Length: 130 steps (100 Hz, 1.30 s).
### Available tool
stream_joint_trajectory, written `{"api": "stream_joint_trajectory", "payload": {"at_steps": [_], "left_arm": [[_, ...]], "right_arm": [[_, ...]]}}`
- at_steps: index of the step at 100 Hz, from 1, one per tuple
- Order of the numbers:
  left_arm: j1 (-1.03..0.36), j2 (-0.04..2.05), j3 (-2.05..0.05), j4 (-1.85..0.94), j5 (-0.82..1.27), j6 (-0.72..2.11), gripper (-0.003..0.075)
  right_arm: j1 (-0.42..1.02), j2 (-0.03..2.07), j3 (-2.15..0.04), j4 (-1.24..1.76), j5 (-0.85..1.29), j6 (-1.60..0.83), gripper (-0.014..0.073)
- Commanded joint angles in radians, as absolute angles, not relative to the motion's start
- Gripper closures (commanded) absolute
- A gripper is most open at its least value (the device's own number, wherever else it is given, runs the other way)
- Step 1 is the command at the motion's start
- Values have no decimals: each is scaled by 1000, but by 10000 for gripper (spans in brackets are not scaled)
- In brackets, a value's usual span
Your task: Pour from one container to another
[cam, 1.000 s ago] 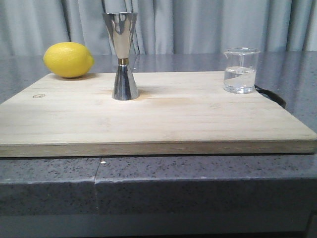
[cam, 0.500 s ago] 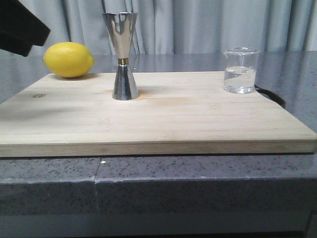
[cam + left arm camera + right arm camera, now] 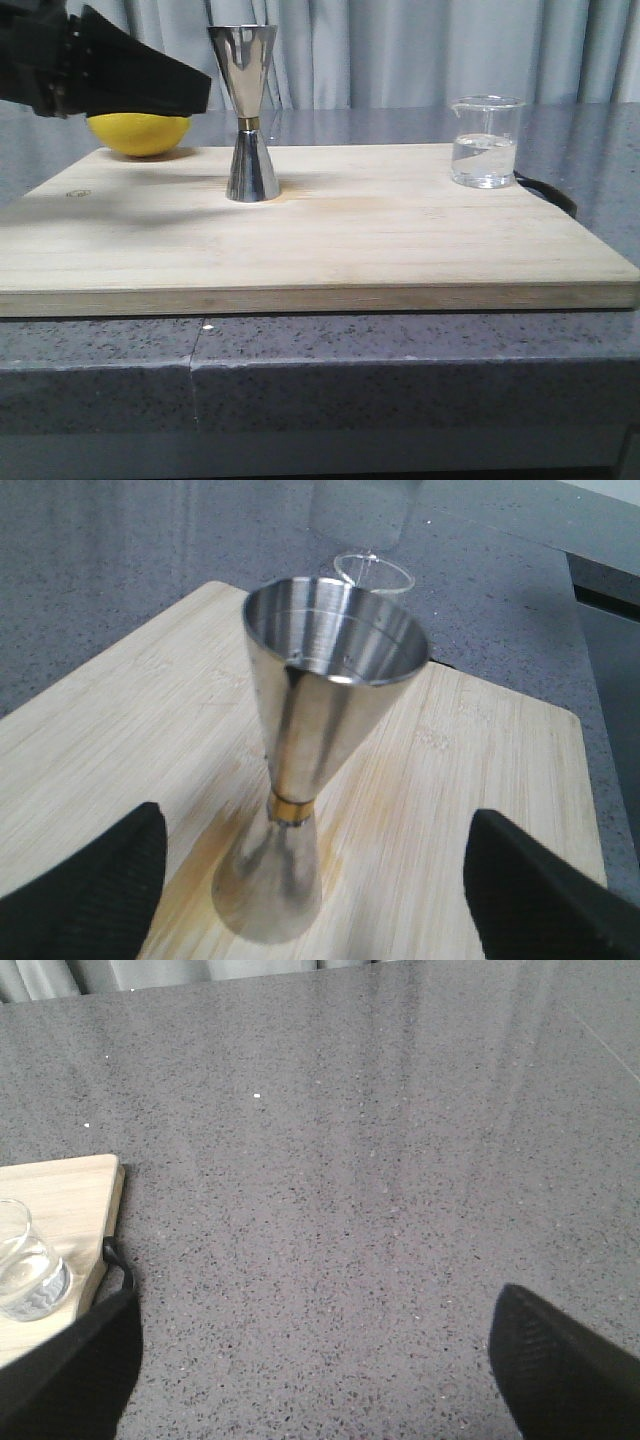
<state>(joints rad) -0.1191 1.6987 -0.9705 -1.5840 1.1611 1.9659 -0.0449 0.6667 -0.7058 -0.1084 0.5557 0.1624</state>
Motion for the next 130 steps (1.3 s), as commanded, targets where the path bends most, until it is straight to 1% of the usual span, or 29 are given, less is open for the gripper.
{"api": "stream_joint_trajectory", "payload": {"at_steps": [1, 15, 50, 57, 69, 76, 83, 90, 100, 115, 130], "left_arm": [[-160, 1696, -1000, -1730, 1215, 2046, 155], [-200, 1736, -1001, -1840, 1213, 2122, 155], [-243, 1782, -1050, -1840, 1218, 2143, 158], [-243, 1782, -1050, -1840, 1218, 2143, 201], [-243, 1782, -1050, -1840, 1224, 2143, 347], [-243, 1782, -1050, -1840, 1240, 2143, 419], [-243, 1782, -1050, -1840, 1264, 2143, 480], [-243, 1782, -1050, -1840, 1278, 2143, 525], [-243, 1778, -1050, -1840, 1278, 2143, 552], [-243, 1767, -1050, -1840, 1278, 2141, 551], [-243, 1748, -1052, -1840, 1278, 2135, 551]], "right_arm": [[-44, 671, -743, -125, 476, 150, -42], [-44, 671, -743, -125, 476, 150, -42], [-44, 671, -743, -125, 476, 150, -42], [-44, 671, -743, -125, 476, 150, -42], [-44, 671, -743, -125, 476, 150, -42], [-44, 671, -743, -125, 476, 150, -42], [-44, 671, -743, -125, 476, 150, -42], [-44, 671, -743, -125, 476, 150, -42], [-44, 671, -743, -125, 476, 150, -42], [-44, 671, -743, -115, 470, 150, -42], [-44, 678, -740, -71, 412, 150, -42]]}}
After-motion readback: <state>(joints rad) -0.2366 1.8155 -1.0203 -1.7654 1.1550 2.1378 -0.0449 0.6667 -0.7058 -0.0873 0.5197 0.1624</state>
